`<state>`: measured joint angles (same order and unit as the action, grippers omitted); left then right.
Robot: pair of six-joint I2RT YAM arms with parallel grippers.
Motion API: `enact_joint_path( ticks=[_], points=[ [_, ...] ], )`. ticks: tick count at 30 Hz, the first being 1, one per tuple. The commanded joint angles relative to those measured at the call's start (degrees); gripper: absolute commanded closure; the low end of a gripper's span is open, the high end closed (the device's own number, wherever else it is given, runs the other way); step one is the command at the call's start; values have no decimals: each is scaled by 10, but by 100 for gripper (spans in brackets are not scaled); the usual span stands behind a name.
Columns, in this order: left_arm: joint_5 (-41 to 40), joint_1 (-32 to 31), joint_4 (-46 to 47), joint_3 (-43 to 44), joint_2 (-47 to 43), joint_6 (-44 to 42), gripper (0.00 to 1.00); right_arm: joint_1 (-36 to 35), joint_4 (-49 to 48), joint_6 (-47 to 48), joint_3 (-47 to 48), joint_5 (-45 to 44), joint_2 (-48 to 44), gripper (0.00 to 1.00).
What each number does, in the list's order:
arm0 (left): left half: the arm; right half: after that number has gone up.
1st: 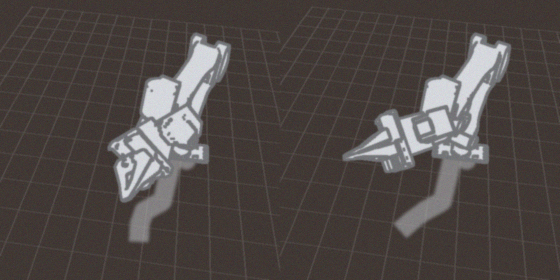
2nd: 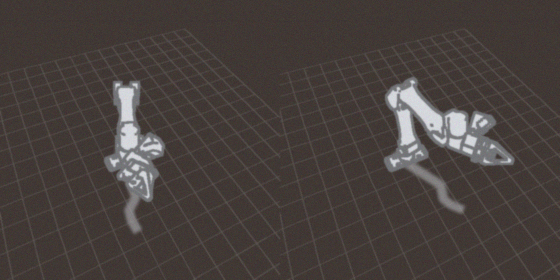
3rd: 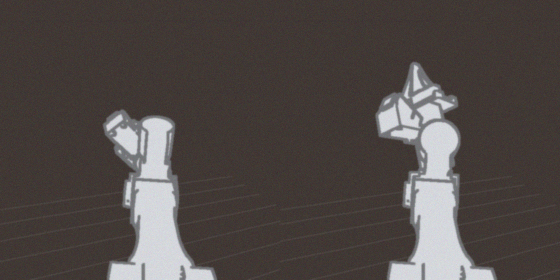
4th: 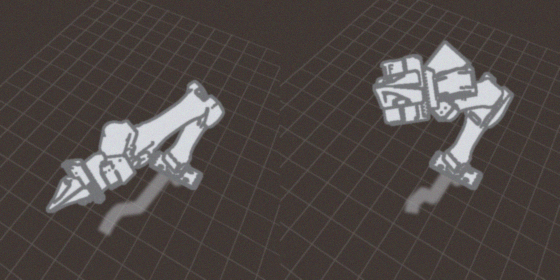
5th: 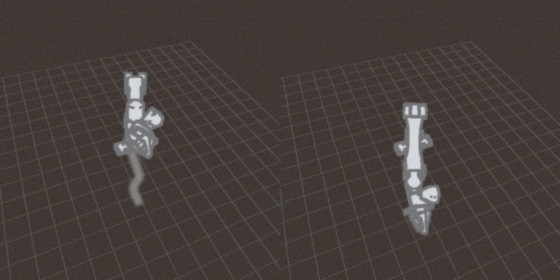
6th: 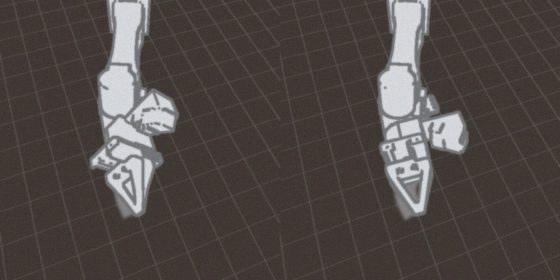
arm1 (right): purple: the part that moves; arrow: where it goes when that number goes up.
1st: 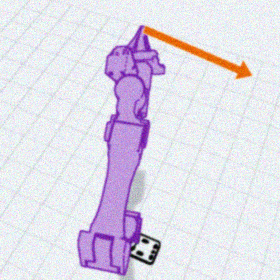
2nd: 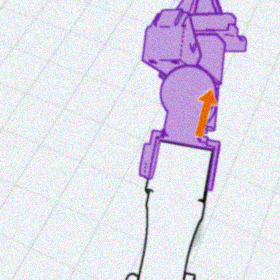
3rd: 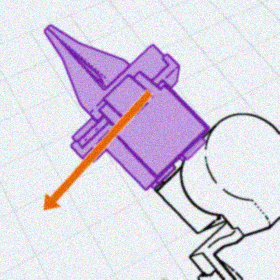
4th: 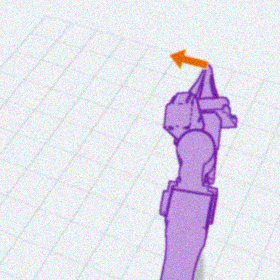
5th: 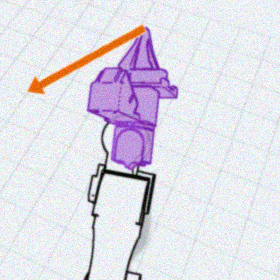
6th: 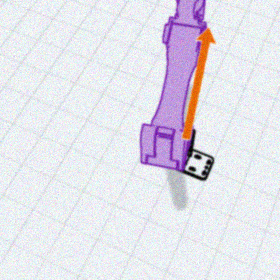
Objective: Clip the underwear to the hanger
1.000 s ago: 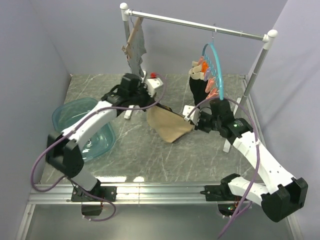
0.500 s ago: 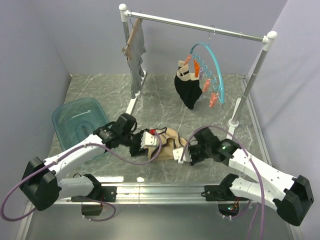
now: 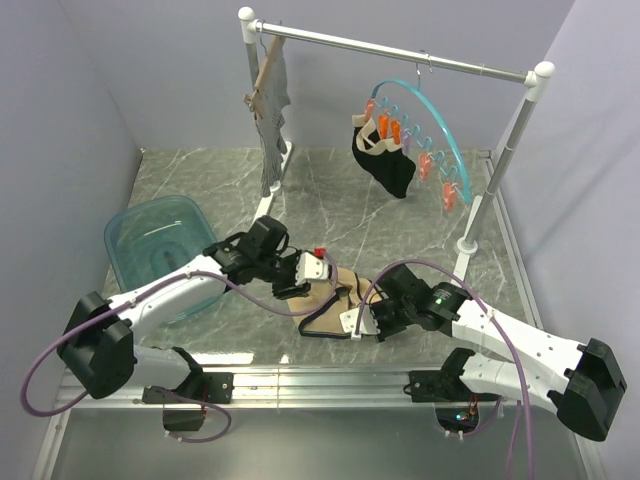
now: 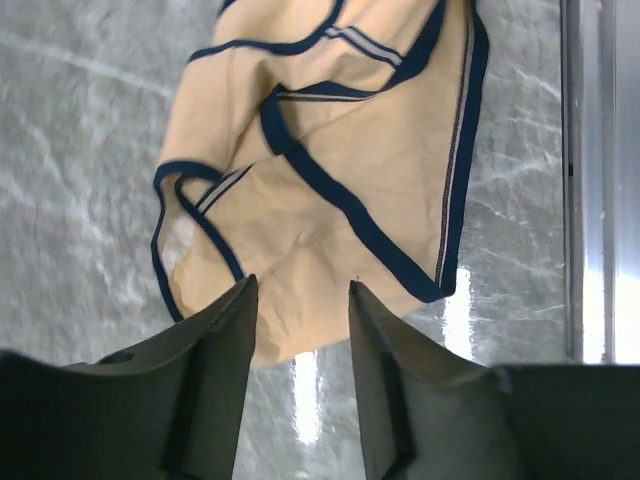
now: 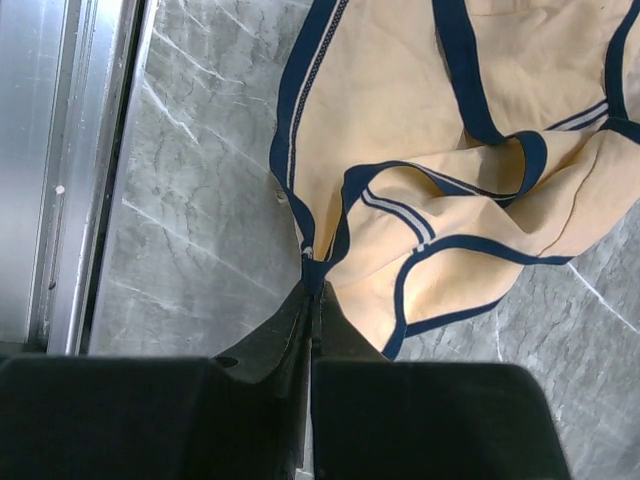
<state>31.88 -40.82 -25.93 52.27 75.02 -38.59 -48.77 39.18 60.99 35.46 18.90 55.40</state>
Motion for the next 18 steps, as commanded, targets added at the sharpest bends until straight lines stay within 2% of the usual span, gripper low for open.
enact_joint_path(
  ticks=[1, 6, 9, 12, 18],
  points=[
    [31, -18, 36, -11, 20, -100, 55, -5, -7, 3, 12, -4, -1, 100],
    [12, -59, 57, -2, 67, -218, 56, -4, -6, -8, 16, -4, 4, 100],
    [20, -73, 7, 19, 107, -308, 57, -4, -2, -10, 15, -4, 5, 100],
    [13, -73, -26, 36, 141, -364, 57, -5, -2, -11, 14, -7, 3, 100],
    [1, -73, -34, 68, 198, -397, 56, -4, 2, -13, 15, -7, 6, 100]
  ],
)
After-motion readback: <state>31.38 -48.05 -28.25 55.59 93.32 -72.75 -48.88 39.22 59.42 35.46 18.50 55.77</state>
